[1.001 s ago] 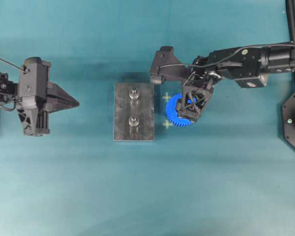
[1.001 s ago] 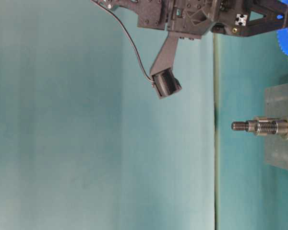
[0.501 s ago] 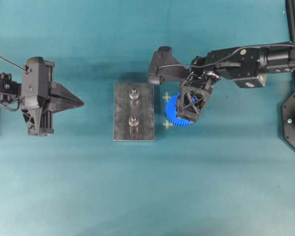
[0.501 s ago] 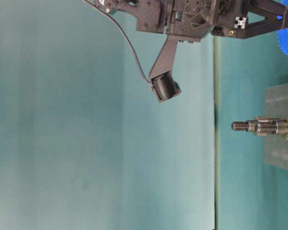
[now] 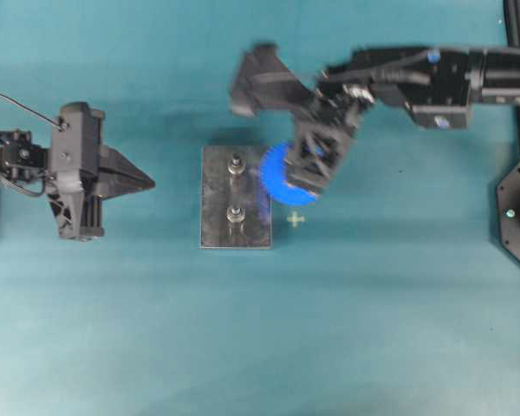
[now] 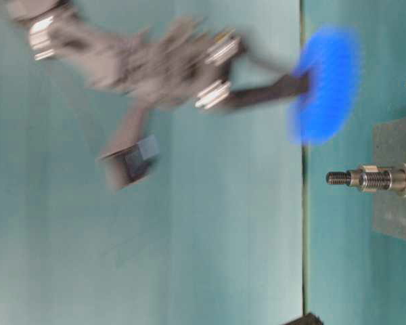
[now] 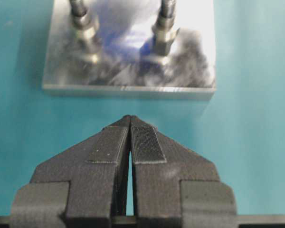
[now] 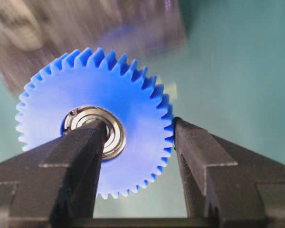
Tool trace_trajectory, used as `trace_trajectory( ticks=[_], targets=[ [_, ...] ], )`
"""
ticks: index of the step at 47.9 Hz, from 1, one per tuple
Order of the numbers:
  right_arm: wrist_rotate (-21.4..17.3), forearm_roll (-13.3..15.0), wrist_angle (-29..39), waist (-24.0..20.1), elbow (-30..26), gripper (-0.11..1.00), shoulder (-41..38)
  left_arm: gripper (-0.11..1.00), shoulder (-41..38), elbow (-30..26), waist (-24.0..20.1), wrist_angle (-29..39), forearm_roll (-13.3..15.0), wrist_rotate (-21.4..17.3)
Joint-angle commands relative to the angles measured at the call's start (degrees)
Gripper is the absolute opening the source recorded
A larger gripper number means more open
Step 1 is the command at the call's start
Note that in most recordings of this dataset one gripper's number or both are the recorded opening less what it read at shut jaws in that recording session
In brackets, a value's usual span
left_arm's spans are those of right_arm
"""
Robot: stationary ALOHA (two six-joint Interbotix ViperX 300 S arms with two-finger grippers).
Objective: Fit the large gear onto the shaft.
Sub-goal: 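Carry the blue gear left over the upper shaft on the plate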
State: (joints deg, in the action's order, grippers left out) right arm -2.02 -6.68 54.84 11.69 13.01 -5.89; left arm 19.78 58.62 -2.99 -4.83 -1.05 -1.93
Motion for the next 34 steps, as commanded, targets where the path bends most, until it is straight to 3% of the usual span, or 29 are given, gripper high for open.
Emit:
trace_trajectory(
  ticks=[1, 16, 34],
  targets=[
    [-0.1, -0.1, 0.2, -0.2, -5.4, 0.49, -1.1, 0.0, -0.2, -1.4, 0.3, -1.6, -0.2, 0.1],
    [1.9, 0.0, 1.4, 0.3, -13.6, 0.49, -8.3, 0.0, 0.2, -0.8, 0.5, -1.9, -0.2, 0.1],
    [2.6, 0.6, 4.1, 1.3, -15.7, 0.49, -11.7, 0.0, 0.2, -0.8, 2.2, -1.9, -0.2, 0.2]
  ],
)
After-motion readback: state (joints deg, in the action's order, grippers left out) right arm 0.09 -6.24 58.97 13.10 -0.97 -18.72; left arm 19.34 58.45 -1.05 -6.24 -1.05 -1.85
